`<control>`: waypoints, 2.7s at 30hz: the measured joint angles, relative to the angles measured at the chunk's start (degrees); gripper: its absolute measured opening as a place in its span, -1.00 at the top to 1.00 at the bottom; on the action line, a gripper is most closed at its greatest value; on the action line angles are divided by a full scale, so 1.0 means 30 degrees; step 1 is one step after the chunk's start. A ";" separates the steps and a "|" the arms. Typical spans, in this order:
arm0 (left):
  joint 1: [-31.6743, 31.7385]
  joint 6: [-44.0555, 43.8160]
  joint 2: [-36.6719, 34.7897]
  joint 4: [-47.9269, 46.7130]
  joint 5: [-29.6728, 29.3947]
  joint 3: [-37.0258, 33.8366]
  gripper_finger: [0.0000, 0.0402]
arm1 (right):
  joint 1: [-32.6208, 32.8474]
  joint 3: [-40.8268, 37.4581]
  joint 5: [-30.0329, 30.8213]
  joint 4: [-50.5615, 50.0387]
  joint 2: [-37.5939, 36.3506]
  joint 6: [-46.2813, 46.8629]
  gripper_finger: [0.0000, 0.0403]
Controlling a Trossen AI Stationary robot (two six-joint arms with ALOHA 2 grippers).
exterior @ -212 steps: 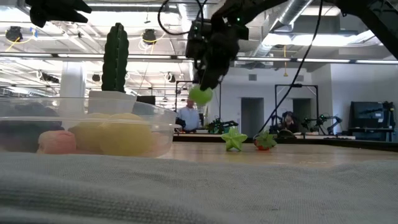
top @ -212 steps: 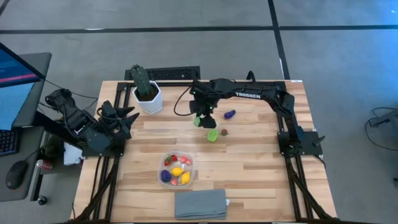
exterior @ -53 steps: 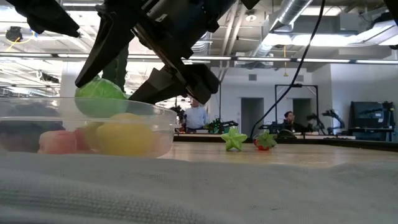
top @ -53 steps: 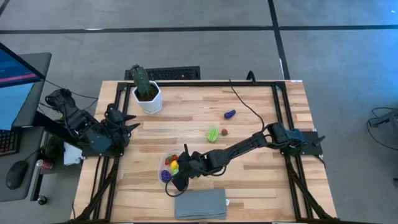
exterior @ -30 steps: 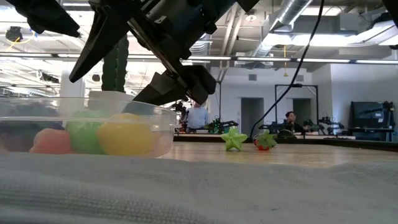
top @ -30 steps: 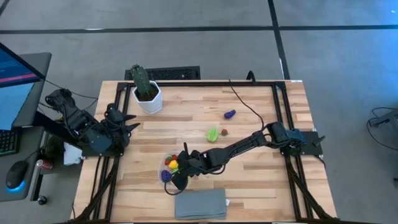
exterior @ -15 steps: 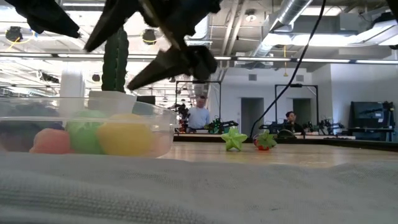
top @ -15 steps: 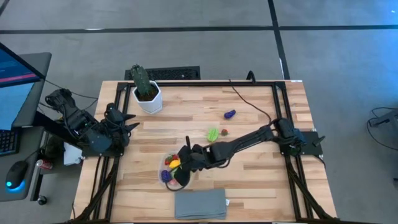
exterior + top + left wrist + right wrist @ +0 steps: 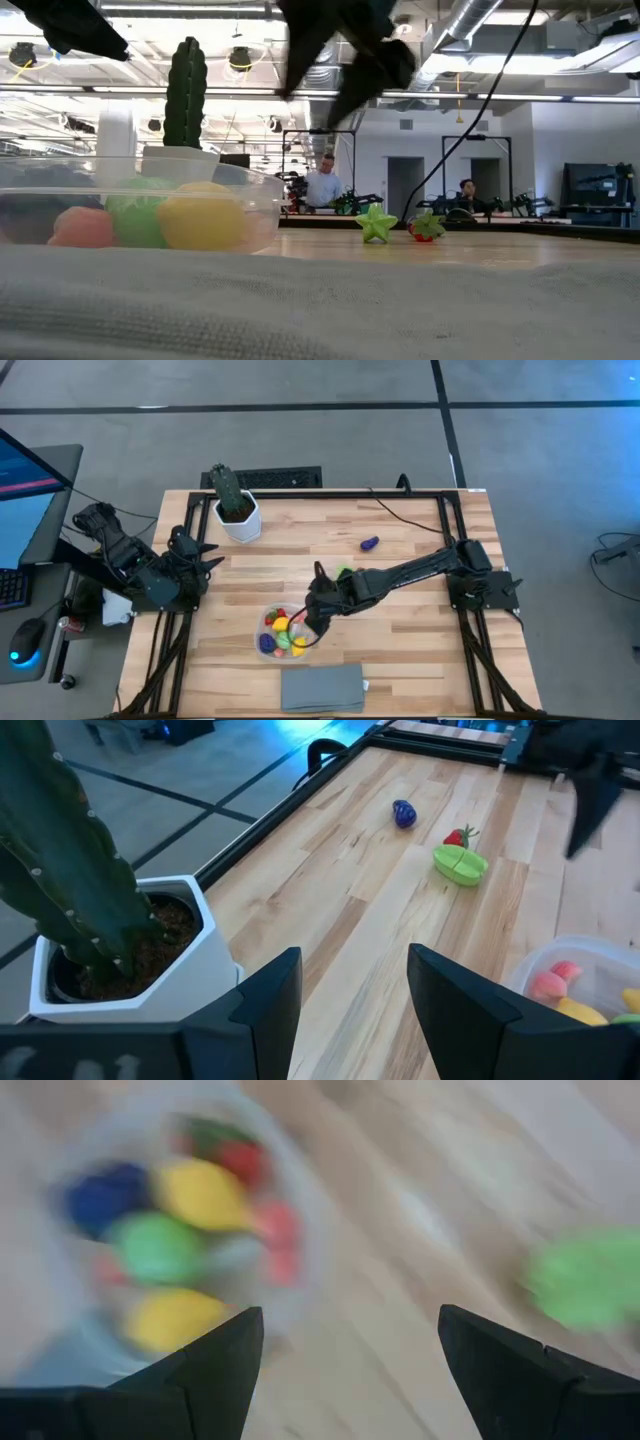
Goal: Pick and placing Produce into tupperware
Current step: Put the starfruit into the transparent bin
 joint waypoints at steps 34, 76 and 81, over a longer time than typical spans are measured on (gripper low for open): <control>0.0000 -0.0342 0.0000 0.0000 0.0014 0.0000 0.14 | -0.6433 -0.0015 -0.0454 -0.5440 0.0168 1.0423 -0.60; 0.0000 -0.0244 0.0000 -0.0204 -0.0175 0.0000 0.14 | -0.5651 -0.4342 -0.2334 -0.1472 0.0161 1.3887 -0.60; -0.0004 -0.0354 0.0000 -0.0200 -0.0160 0.0000 0.14 | -0.5834 -0.4342 -0.2267 -0.1480 0.0161 1.3750 -0.60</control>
